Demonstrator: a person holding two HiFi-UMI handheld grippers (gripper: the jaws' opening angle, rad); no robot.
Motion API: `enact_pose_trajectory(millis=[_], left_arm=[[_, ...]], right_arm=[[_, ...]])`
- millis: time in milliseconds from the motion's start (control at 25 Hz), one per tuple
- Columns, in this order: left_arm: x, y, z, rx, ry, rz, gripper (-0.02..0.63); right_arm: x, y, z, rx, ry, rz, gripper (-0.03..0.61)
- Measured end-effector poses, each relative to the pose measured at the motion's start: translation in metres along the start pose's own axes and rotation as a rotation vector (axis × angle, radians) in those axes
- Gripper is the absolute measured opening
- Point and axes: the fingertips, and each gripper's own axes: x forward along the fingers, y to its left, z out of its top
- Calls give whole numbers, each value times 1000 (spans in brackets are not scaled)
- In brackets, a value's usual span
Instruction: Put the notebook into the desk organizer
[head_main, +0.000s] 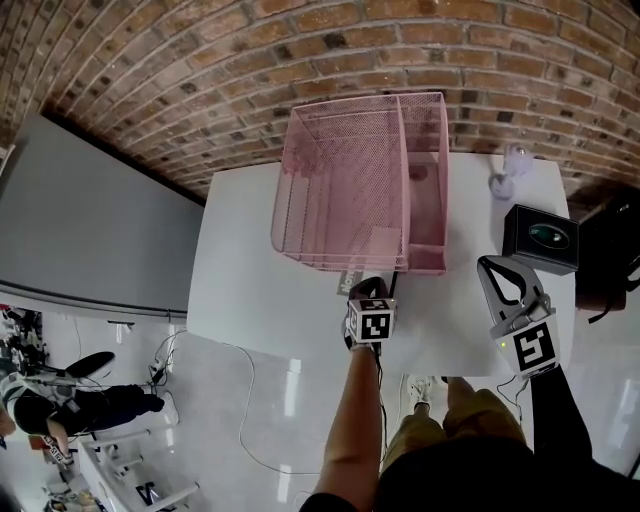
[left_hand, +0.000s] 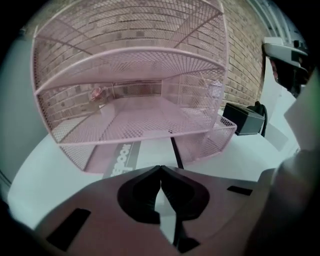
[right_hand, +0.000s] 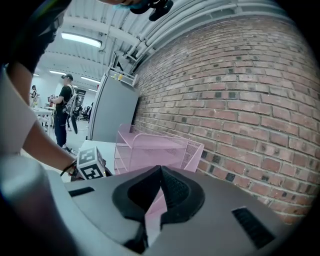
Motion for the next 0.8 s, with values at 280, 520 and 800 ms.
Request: enact_pose_trajectory(millis=[280, 520, 800], left_arm=[[31, 3, 21, 91, -8, 63, 15], [24, 7, 36, 169, -113, 137, 17], [-18, 4, -4, 149, -99, 126, 17]], right_arm=[[-5, -10, -9, -3, 21, -2, 21], [-9, -11, -12, -22, 26, 9, 21], [-10, -5, -16, 7, 12, 18, 21]])
